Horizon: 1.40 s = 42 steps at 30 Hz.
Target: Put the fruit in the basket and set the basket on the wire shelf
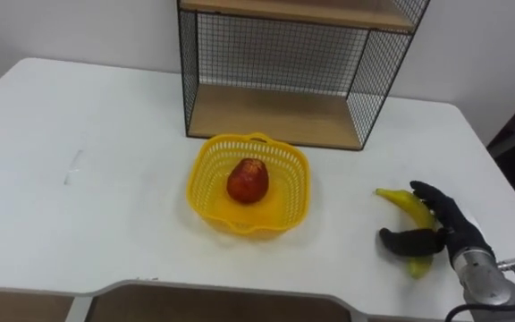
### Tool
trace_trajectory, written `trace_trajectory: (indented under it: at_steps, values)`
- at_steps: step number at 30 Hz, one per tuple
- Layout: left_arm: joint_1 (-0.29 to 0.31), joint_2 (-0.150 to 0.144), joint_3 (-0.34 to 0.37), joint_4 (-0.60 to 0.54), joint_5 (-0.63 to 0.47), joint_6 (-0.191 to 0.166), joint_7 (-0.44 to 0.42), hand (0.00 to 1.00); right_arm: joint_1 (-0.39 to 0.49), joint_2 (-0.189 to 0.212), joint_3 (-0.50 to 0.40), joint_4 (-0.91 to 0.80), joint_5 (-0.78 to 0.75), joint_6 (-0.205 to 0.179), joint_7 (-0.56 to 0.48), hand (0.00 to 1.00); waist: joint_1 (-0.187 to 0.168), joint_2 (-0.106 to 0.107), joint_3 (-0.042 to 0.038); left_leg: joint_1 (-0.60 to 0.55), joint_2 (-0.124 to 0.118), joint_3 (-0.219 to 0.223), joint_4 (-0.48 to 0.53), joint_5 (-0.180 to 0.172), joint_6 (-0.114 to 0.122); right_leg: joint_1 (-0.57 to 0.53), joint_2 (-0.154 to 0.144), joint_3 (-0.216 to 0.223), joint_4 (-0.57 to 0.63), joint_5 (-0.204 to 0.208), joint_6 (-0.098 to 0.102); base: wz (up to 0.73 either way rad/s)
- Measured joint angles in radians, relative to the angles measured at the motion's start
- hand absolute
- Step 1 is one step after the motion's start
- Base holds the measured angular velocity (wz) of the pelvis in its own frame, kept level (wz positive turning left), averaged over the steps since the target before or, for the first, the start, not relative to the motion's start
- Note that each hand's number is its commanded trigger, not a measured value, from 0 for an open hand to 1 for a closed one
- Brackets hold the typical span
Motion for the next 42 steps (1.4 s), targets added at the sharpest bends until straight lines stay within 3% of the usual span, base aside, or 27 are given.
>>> trace_trajectory:
  at_steps: [15, 23, 26, 28, 30, 34, 38, 42]
  values:
    - [-0.003, -0.001, -0.003, -0.018, 0.0, 0.0, 0.037, 0.0, -0.025, -0.036, 0.001, 0.011, -0.146, 0.025, -0.064, 1.0, 0.002, 0.003, -0.0013, 0.003, 0.001, -0.004, -0.023, -0.001, -0.002, 0.0, 0.003, -0.008, 0.0, 0.0, 0.0, 0.0]
    - [-0.012, -0.002, -0.021, -0.008, -0.003, -0.001, 0.055, 0.0, -0.045, -0.027, 0.01, 0.008, -0.138, 0.057, -0.076, 1.0, 0.006, 0.001, 0.0016, 0.016, 0.002, 0.007, -0.033, 0.0, -0.002, 0.006, 0.004, 0.0, 0.0, 0.0, 0.0, -0.03]
    - [-0.016, -0.001, -0.035, -0.008, -0.025, -0.002, 0.06, 0.0, -0.028, -0.019, 0.013, -0.047, -0.077, 0.08, -0.074, 1.0, 0.007, 0.002, 0.0027, 0.01, 0.002, 0.011, -0.035, 0.0, -0.002, -0.001, 0.005, 0.007, 0.002, 0.0, 0.0, -0.08]
    - [-0.022, -0.002, -0.05, -0.008, -0.024, -0.008, 0.059, 0.0, -0.004, -0.018, 0.034, -0.138, -0.036, 0.106, -0.059, 1.0, 0.004, 0.008, 0.0114, 0.0, 0.003, 0.018, -0.034, 0.0, -0.002, -0.015, 0.005, 0.014, 0.006, 0.0, 0.0, -0.1]
    - [-0.029, -0.003, -0.05, -0.008, -0.024, -0.018, 0.056, 0.0, 0.004, -0.015, 0.043, -0.195, -0.01, 0.11, -0.048, 1.0, 0.004, 0.016, 0.0193, -0.008, 0.004, 0.026, -0.034, 0.001, -0.003, -0.032, 0.006, 0.026, 0.018, 0.0, 0.0, -0.12]
    - [-0.03, -0.003, -0.047, -0.007, -0.021, -0.048, 0.041, 0.0, 0.04, 0.028, 0.057, -0.344, 0.095, 0.108, 0.008, 1.0, 0.004, 0.032, 0.024, -0.017, 0.003, 0.034, -0.036, 0.002, -0.001, -0.046, 0.004, 0.033, 0.018, 0.0, 0.0, -0.06]
    - [-0.026, -0.003, -0.045, 0.007, -0.021, -0.068, 0.039, 0.0, 0.041, 0.038, 0.062, -0.428, 0.262, 0.103, 0.019, 1.0, 0.007, 0.036, 0.0232, -0.016, 0.003, 0.038, -0.035, 0.003, -0.001, -0.047, 0.004, 0.035, 0.018, 0.0, 0.0, -0.01]
    - [-0.021, -0.008, -0.04, 0.013, -0.022, -0.076, 0.047, 0.0, 0.031, 0.043, 0.062, -0.479, 0.462, 0.072, 0.013, 1.0, 0.007, 0.029, 0.0192, -0.011, 0.002, 0.036, -0.033, 0.003, 0.0, -0.046, 0.002, 0.042, 0.017, 0.0, 0.0, 0.0]
